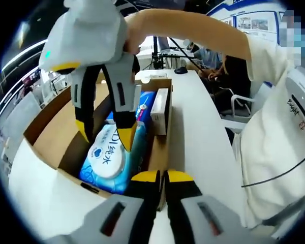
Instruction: Operate the shoe box by opening the lid, removing the specified soft item, and placing it in the target area until the item is outside and the box remains undamaged.
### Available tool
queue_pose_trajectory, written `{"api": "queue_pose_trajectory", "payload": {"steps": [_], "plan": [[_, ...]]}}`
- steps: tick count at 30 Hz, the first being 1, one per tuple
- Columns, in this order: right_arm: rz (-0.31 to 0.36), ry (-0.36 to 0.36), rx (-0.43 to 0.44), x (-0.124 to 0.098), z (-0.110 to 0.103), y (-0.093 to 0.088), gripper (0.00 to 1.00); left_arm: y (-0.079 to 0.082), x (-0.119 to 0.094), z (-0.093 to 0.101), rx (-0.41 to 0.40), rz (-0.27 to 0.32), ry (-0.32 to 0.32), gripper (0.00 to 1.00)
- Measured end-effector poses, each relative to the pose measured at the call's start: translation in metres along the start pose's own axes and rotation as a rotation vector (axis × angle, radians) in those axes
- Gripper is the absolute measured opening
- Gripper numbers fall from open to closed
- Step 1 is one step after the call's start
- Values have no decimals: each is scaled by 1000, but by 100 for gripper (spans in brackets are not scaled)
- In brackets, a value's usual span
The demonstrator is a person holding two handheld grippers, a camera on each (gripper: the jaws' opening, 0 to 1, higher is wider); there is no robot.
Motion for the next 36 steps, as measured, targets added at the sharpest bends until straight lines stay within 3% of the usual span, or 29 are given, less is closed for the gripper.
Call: {"api": "queue_pose_trajectory", "payload": {"steps": [1, 5, 9, 10, 11, 13, 14, 20, 23, 36], "plan": [[-18, 71, 37, 0, -9, -3, 45, 0, 0, 1, 0, 7, 0, 4], [-23, 27, 16, 3, 1, 0, 54, 1, 1, 1, 6, 12, 6, 4], [-31, 48, 7, 4, -2, 0, 50, 0, 2, 1, 5, 13, 4, 4], [-31, 49, 8, 4, -1, 0, 54, 0, 2, 1, 6, 13, 5, 4], [-19, 145, 6, 3, -16, 0, 57, 0, 2, 1, 7, 13, 6, 4], [-21, 129, 20, 6, -12, 0, 60, 0, 2, 1, 9, 15, 6, 4], [-30, 119, 18, 11, -12, 0, 66, 0, 2, 2, 9, 15, 5, 4], [-76, 88, 10, 22, -5, 2, 57, 0, 2, 2, 9, 12, 0, 4], [-77, 96, 8, 22, -6, 1, 57, 0, 2, 3, 38, 11, 10, 4], [-154, 89, 16, 38, -8, -1, 61, 2, 2, -1, 31, 27, 19, 4]]}}
Point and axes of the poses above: the point that each gripper's makers call its tool centre point, and the gripper's own axes: x roughly forward along the fingers, z roughly to its right, y roughly out of its top, the point moved 1 cm from there along -x, roughly backward along the fingers, and after that the axes turned 10 degrees about -z, right-handed, at the moved point
